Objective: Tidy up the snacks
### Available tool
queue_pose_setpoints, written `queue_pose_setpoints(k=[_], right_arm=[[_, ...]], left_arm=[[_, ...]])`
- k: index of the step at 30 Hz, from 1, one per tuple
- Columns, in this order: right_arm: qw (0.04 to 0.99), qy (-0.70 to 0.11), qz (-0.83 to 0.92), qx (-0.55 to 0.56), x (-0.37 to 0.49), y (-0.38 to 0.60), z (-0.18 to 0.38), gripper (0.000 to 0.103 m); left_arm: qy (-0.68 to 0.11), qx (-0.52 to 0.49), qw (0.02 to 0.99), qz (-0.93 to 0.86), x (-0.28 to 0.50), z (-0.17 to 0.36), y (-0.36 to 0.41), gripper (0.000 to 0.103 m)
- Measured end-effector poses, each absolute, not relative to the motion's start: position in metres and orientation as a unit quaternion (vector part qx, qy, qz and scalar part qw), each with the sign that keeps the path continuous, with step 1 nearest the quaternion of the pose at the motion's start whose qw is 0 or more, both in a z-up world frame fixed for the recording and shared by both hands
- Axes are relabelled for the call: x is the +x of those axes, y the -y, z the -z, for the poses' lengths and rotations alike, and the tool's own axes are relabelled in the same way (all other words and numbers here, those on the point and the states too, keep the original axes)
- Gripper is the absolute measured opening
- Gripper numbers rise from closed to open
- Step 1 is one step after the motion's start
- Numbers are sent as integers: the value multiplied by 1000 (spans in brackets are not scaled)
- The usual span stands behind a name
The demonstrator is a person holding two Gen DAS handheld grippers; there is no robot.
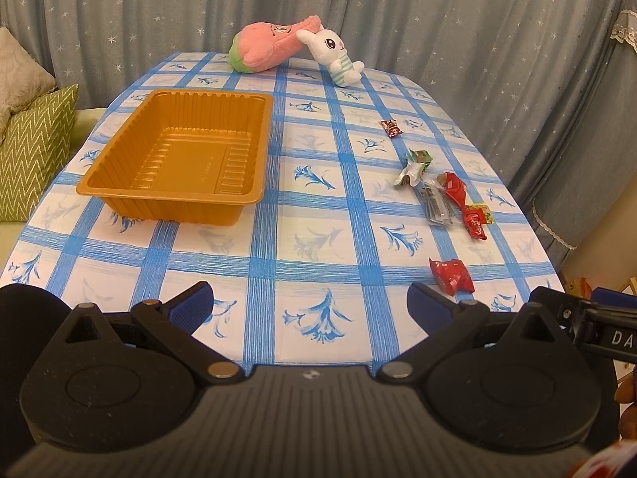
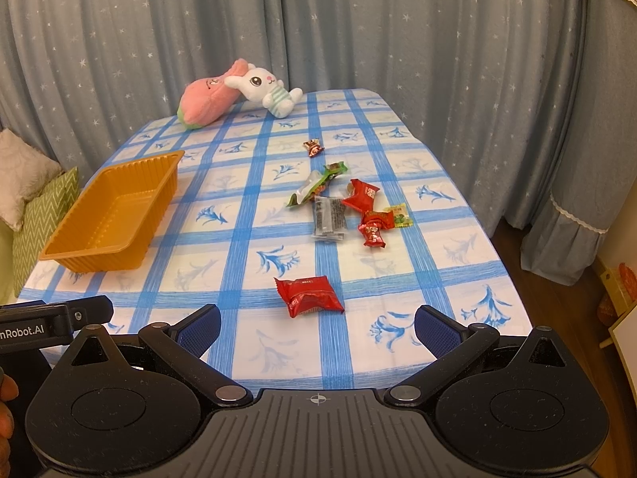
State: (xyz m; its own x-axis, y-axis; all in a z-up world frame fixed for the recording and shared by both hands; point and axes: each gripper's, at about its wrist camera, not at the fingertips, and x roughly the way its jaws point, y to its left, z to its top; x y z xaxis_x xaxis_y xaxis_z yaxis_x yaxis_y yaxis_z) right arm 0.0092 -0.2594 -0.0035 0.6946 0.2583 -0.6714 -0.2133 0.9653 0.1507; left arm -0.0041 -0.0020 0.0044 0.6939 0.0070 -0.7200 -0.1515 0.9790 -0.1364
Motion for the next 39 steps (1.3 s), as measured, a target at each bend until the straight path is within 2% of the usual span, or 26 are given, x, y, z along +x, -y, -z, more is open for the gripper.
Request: queue_pose_setpoints(k=[12,22,25,30,33,39], right_arm=[[922,-365,-115,49,15,269,16,102],[921,-364,-114,79,44,269,41,102],[924,-360,-97,87,52,277,46,93],[920,-373,-87,81,70,294,58,77],[918,-377,-83,86,81,304,66,74],[918,-376,-71,101,104,323,75,73]], left_arm=[[-384,-101,917,-38,7,-6,-7,103],[-400,-103,911,-3,41,17,-3,103],[-404,-86,910,41,57,29,10,102],[-408,-42,904,123,84,47,42,95],[-403,-3,900,166,100,54,63,91],[-402,73,880,241,133,72,97,73]])
